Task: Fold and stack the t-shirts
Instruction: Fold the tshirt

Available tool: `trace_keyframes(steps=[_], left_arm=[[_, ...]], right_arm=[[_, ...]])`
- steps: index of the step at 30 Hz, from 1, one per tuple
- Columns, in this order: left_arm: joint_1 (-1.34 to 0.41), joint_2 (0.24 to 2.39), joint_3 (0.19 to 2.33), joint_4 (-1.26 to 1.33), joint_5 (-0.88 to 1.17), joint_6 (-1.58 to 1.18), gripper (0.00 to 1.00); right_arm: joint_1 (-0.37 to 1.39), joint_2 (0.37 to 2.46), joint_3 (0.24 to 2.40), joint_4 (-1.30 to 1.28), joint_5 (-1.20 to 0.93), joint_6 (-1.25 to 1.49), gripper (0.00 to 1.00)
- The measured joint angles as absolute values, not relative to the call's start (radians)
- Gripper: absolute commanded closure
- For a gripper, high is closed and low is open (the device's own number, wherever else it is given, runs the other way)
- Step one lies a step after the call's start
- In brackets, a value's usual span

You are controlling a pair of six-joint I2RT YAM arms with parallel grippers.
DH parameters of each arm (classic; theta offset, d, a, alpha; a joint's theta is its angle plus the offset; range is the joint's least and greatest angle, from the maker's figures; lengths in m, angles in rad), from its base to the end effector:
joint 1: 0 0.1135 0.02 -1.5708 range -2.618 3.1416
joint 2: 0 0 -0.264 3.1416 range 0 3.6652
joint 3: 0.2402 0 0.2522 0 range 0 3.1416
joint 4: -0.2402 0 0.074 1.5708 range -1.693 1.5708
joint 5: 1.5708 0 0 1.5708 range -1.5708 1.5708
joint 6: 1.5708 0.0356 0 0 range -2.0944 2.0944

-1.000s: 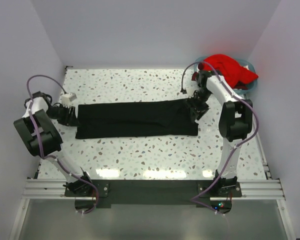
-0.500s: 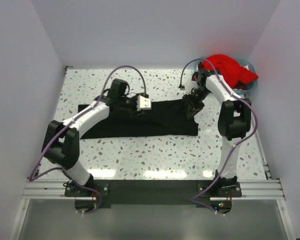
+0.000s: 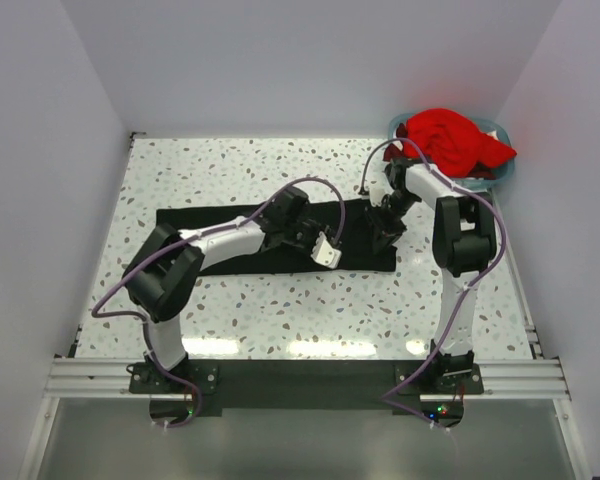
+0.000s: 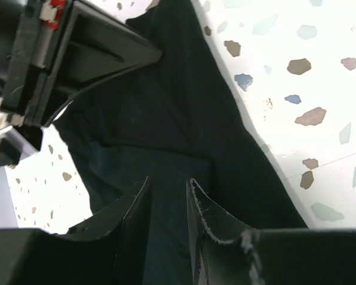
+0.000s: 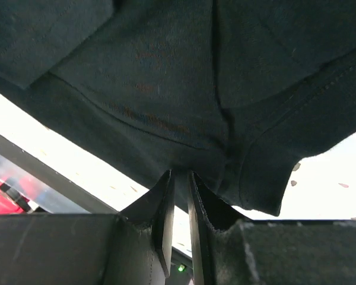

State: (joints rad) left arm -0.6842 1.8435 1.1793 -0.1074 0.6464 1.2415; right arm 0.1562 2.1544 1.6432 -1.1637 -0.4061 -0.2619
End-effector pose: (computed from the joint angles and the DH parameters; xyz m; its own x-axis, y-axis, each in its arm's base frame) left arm 0.2921 -0.2659 0.1926 0.6193 0.4696 -0.6292 0.7827 -0.3053 0.5425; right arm 0.3904 0.0757 0.1602 -0.9225 -0.3860 -0.0014 -0.3532 0.8427 0.4064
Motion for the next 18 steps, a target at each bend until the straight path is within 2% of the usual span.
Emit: trace_keyframes(steps=[12,18], left_arm=[[-0.702,1.94,1.181,-0.129,0.644,1.33,0.66],[-0.702,1.977,1.187,-0.126,0.621,1.329,0.79]], right_arm=[[0.156,2.156,1.643,-1.156,-0.405,-0.242,0.81],[0.156,2.156,1.643,-1.156,-0.402,-0.242,0.81]])
